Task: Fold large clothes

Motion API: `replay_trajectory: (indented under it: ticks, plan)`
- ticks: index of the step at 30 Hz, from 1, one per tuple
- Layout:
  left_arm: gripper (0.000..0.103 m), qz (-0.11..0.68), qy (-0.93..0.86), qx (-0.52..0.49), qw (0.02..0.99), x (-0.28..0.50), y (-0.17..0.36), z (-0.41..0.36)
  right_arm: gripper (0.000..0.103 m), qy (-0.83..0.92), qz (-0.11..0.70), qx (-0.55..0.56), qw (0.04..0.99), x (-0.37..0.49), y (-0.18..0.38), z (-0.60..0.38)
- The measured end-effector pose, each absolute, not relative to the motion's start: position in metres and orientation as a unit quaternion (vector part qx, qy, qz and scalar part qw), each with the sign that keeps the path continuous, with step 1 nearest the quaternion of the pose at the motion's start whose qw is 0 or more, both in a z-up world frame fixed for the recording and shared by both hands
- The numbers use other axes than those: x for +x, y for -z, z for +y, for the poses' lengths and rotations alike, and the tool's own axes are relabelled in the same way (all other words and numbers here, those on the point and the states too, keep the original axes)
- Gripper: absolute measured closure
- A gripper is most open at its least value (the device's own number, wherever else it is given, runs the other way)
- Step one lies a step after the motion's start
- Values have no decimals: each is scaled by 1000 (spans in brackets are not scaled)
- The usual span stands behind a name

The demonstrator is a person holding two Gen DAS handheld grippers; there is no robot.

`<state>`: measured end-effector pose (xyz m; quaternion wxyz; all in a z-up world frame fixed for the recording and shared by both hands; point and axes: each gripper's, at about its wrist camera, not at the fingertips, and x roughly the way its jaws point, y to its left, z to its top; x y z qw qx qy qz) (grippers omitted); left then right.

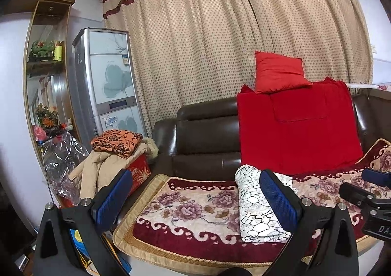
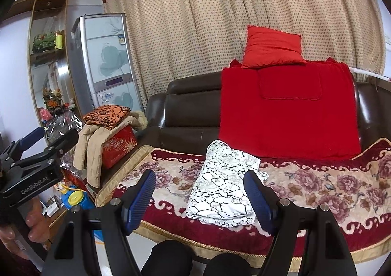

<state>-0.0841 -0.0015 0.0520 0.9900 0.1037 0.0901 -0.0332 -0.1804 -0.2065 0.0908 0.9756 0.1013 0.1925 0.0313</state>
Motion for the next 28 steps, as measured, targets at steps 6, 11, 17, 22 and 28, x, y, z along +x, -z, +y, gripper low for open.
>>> replay_trajectory:
  ticks: [6, 11, 17, 22, 28]
  plan:
    - [0, 91, 40, 105, 990, -82, -53, -2, 25, -35, 195, 97, 975, -173, -93, -201]
    - [0, 93, 42, 105, 989, -76, -53, -3, 25, -21, 202, 96, 975, -161, -93, -197]
    - [0, 106, 44, 103, 988, -57, -50, -4, 25, 18, 221, 99, 970, -134, -86, -196]
    - [0, 128, 45, 101, 986, -31, -42, -5, 25, 16, 234, 96, 967, -110, -76, -190]
    - [0, 139, 49, 94, 985, 2, -30, -7, 25, 7, 261, 95, 961, -74, -60, -188]
